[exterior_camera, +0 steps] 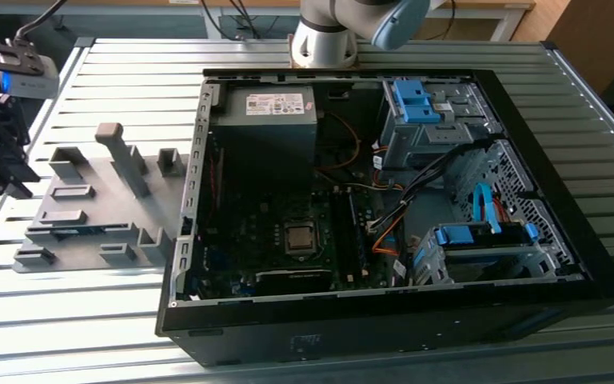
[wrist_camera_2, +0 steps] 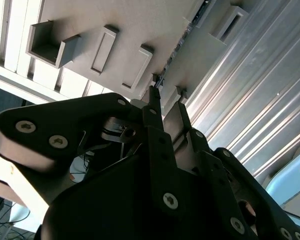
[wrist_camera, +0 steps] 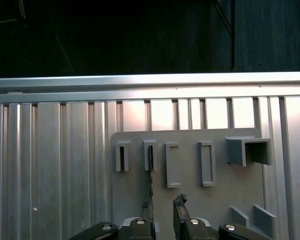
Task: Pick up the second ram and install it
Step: 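Pick up the second ram and move it above second insertion slot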
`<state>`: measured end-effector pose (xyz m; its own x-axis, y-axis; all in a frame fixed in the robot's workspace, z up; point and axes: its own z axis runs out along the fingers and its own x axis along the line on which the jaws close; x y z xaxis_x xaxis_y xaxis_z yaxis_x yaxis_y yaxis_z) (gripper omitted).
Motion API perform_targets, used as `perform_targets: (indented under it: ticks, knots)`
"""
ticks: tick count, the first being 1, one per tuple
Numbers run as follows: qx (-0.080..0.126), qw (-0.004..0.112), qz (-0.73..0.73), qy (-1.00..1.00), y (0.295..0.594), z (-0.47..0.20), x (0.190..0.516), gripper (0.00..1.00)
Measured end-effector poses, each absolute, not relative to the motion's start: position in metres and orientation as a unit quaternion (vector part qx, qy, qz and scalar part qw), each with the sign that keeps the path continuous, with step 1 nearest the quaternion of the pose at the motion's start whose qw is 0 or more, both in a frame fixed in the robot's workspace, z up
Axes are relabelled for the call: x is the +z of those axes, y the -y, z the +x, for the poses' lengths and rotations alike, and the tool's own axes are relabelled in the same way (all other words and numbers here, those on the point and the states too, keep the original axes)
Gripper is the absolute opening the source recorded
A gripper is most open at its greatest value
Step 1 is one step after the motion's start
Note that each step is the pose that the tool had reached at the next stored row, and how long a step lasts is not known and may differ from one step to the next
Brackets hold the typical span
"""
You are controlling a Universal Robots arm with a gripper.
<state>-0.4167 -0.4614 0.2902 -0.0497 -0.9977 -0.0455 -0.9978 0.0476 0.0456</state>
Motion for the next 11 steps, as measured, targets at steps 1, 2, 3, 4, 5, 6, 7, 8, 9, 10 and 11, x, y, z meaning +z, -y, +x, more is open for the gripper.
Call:
perform_targets:
  ticks: [1,2,3,4,5,6,7,8,9,10,11]
  knots:
    - [0.032,0.001,-0.689,-0.724,0.4619,-0.4167,0.2898,0.30]
    - [0.032,0.001,-0.689,-0.724,0.4622,-0.4167,0.2890,0.30]
    - [0.032,0.001,-0.689,-0.724,0.4624,-0.4167,0.2881,0.30]
    - [0.032,0.001,-0.689,-0.724,0.4626,-0.4167,0.2870,0.30]
    - [0.032,0.001,-0.689,-0.724,0.4628,-0.4167,0.2859,0.30]
    - [0.032,0.001,-0.689,-0.724,0.4628,-0.4167,0.2847,0.30]
    - [0.032,0.001,-0.689,-0.724,0.4628,-0.4167,0.2838,0.30]
    - [0.032,0.001,-0.689,-0.724,0.4628,-0.4167,0.2830,0.30]
    - [0.032,0.001,-0.689,-0.724,0.4629,-0.4167,0.2822,0.30]
    - [0.032,0.001,-0.689,-0.724,0.4629,-0.4167,0.2813,0.30]
    - [0.032,0.001,-0.689,-0.724,0.4629,-0.4167,0.2805,0.30]
